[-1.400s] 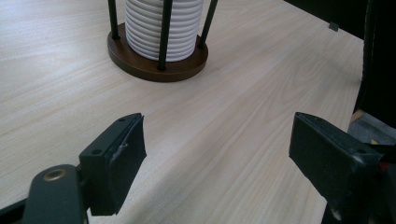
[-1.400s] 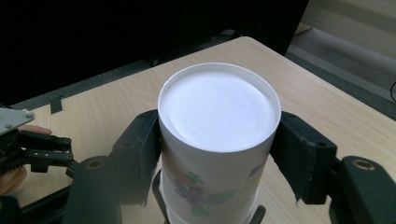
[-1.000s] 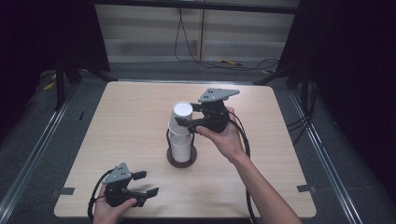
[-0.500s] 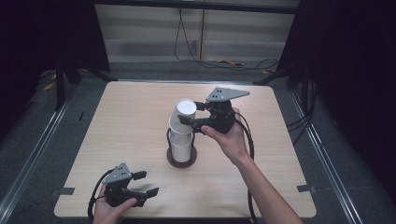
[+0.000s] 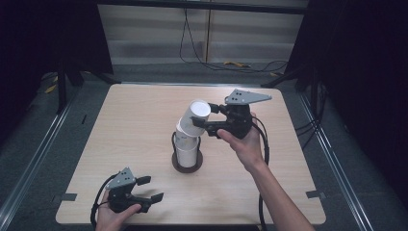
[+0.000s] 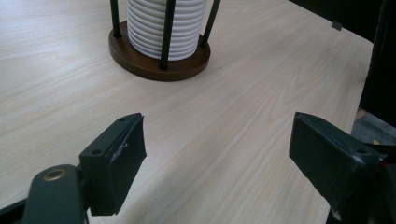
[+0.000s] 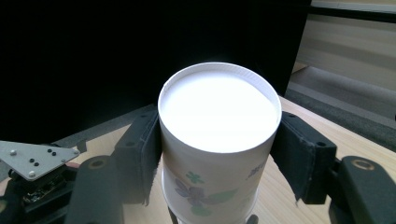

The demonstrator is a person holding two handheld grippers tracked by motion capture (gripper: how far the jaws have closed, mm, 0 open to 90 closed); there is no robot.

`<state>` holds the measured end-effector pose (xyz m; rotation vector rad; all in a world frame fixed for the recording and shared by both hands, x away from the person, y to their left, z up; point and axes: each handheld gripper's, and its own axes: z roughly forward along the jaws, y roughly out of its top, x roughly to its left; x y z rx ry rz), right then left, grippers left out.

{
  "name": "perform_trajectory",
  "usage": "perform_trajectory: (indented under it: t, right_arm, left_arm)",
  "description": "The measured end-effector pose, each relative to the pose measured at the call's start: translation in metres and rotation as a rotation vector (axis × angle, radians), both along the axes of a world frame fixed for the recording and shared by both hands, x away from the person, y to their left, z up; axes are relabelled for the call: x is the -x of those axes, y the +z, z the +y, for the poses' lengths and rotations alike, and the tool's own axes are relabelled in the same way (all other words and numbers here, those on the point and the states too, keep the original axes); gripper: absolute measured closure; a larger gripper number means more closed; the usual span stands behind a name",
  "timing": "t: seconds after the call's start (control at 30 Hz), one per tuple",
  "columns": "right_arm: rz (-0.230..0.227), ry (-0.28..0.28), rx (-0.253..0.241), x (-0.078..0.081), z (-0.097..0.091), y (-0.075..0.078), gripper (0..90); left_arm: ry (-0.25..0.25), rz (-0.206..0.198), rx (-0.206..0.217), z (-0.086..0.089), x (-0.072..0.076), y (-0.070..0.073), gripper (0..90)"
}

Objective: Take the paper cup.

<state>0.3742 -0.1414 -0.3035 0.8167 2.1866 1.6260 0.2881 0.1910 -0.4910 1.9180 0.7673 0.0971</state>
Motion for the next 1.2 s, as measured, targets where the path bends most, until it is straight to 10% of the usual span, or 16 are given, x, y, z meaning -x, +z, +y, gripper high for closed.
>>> perform_trajectory:
  t: [0.57,1.2]
  right_arm:
    - [0.019,-0.029,-0.036,0.023,-0.040,-0.010,35.6]
    - [0.070,0.017,-0.030,0.056,-0.041,-0.039,35.6]
  left_arm:
    - [-0.016,-0.059,0.059,-0.006,-0.002,0.023,18.5]
    - [-0.074,-0.114,0.108,-0.031,-0.017,0.053,16.6]
